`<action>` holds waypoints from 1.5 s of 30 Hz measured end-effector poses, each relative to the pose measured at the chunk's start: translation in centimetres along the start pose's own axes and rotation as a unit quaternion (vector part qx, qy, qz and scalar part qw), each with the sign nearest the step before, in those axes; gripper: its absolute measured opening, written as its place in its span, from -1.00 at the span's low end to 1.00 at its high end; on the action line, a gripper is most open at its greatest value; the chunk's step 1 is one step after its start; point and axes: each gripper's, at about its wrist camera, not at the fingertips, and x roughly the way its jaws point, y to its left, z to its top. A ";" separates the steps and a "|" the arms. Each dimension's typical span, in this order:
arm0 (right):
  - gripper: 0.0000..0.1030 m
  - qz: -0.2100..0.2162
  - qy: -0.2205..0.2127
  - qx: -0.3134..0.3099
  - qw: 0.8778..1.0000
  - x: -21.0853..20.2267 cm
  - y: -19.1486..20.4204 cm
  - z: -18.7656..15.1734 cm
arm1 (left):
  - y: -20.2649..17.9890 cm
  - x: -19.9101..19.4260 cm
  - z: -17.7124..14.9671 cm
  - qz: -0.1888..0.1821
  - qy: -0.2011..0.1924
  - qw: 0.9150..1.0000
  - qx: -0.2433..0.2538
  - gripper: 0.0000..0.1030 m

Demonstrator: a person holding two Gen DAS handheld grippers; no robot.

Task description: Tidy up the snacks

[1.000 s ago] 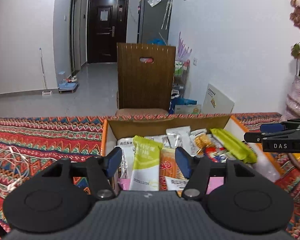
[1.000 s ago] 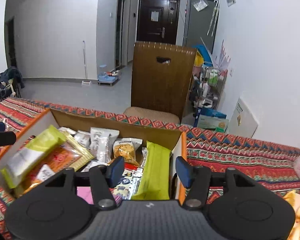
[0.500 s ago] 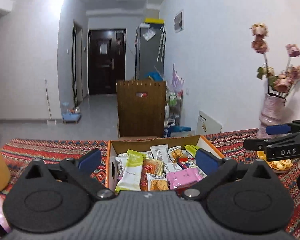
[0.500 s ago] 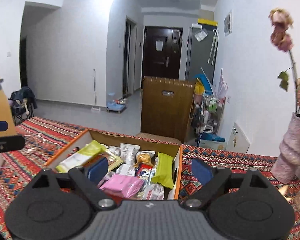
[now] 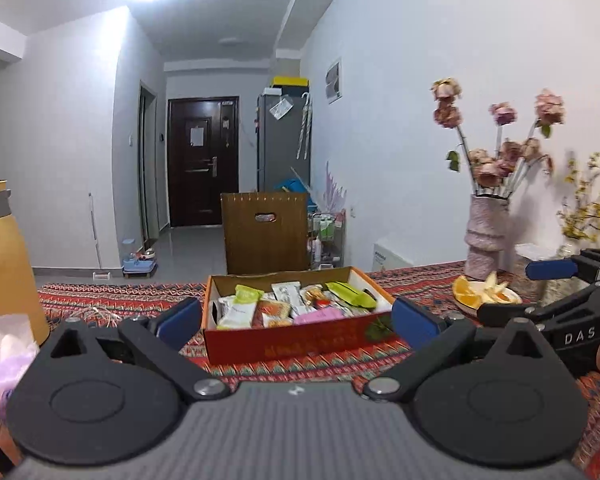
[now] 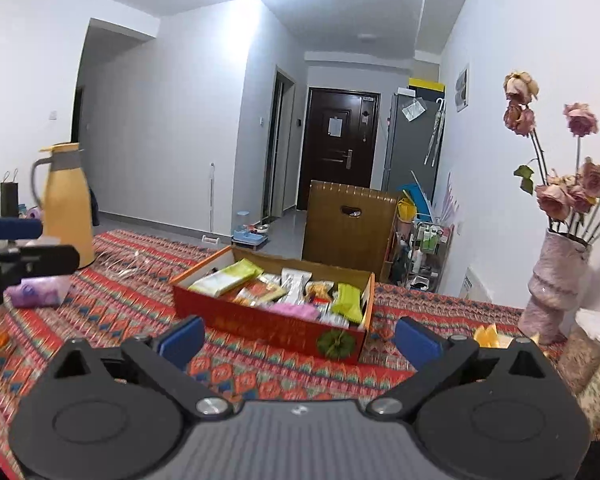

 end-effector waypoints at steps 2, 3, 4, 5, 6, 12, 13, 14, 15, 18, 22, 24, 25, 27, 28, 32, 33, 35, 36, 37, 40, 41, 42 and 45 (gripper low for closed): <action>0.98 0.001 -0.003 -0.001 1.000 -2.2 0.8 -1.4 | -0.5 -2.1 -1.3 -0.004 -0.001 1.000 0.002 1.00; 0.99 -0.001 -0.005 0.000 1.000 -3.2 1.3 -2.2 | -0.7 -3.0 -2.0 -0.004 -0.002 1.000 0.003 1.00; 0.99 -0.001 -0.006 0.001 1.000 -4.0 1.7 -2.8 | -0.9 -3.9 -2.6 0.000 -0.001 1.000 0.001 1.00; 0.99 0.001 -0.007 0.003 1.000 -4.9 2.2 -3.6 | -1.0 -4.9 -3.2 0.003 -0.002 1.000 -0.003 1.00; 0.99 0.002 -0.008 0.005 1.000 -5.7 2.6 -4.4 | -1.2 -5.8 -3.9 0.001 -0.003 1.000 -0.007 1.00; 0.99 0.011 -0.005 0.016 1.000 -9.6 5.7 -8.4 | -1.6 -10.2 -7.3 0.001 0.007 1.000 -0.030 1.00; 0.99 0.014 -0.004 0.015 1.000 -10.1 6.2 -9.0 | -1.6 -10.8 -7.9 0.003 0.011 0.999 -0.034 1.00; 0.99 0.015 -0.003 0.014 1.000 -10.7 6.8 -9.7 | -1.7 -11.3 -8.5 0.004 0.015 0.999 -0.038 1.00; 0.99 0.014 -0.002 0.016 1.000 -11.1 7.3 -10.3 | -1.7 -12.0 -9.2 0.006 0.018 0.999 -0.039 1.00; 0.99 0.010 -0.001 0.025 1.000 -12.5 8.5 -11.9 | -1.9 -13.6 -10.9 0.022 0.028 0.999 -0.039 1.00; 0.99 -0.002 -0.005 0.046 0.999 -14.4 9.7 -14.2 | -2.3 -15.9 -13.3 0.053 0.040 0.997 -0.036 1.00; 0.99 -0.019 -0.008 0.047 0.999 -15.4 10.1 -15.1 | -2.5 -17.1 -14.3 0.064 0.042 0.997 -0.031 1.00; 0.99 -0.027 -0.011 0.053 0.998 -15.9 10.2 -15.5 | -2.6 -17.6 -14.6 0.066 0.044 0.996 -0.029 1.00; 0.99 -0.028 -0.016 0.072 0.997 -16.9 10.2 -16.3 | -2.6 -18.4 -15.2 0.057 0.052 0.997 -0.028 1.00; 0.99 -0.023 -0.016 0.079 0.996 -17.2 10.2 -16.6 | -2.8 -18.7 -15.4 0.048 0.056 0.997 -0.025 1.00; 0.99 -0.030 -0.018 0.085 0.996 -18.5 10.7 -17.7 | -3.7 -20.4 -15.5 0.049 0.031 0.998 -0.008 1.00; 0.99 -0.031 -0.019 0.085 0.996 -18.9 10.8 -17.8 | -3.8 -20.8 -15.3 0.052 0.024 0.998 -0.008 1.00; 1.00 -0.028 -0.026 0.086 0.996 -19.7 10.9 -18.0 | -3.9 -21.1 -15.0 0.058 0.015 0.998 -0.012 1.00; 1.00 -0.028 -0.028 0.085 0.996 -20.0 10.9 -17.9 | -3.8 -21.3 -14.9 0.058 0.012 0.998 -0.014 1.00; 1.00 -0.027 -0.030 0.083 0.996 -20.2 10.8 -17.9 | -3.8 -21.3 -14.7 0.058 0.009 0.998 -0.017 1.00; 0.99 -0.023 -0.033 0.084 0.996 -20.3 10.8 -17.7 | -3.8 -21.4 -14.6 0.054 0.006 0.998 -0.028 1.00; 0.99 -0.023 -0.032 0.084 0.996 -20.3 10.8 -17.7 | -3.8 -21.3 -14.6 0.052 0.006 0.998 -0.029 1.00; 0.99 -0.022 -0.032 0.085 0.996 -20.2 10.8 -17.7 | -3.8 -21.3 -14.6 0.052 0.007 0.998 -0.030 1.00; 0.99 -0.017 -0.030 0.084 0.996 -20.1 10.9 -17.6 | -3.6 -21.3 -14.7 0.053 0.008 0.998 -0.032 1.00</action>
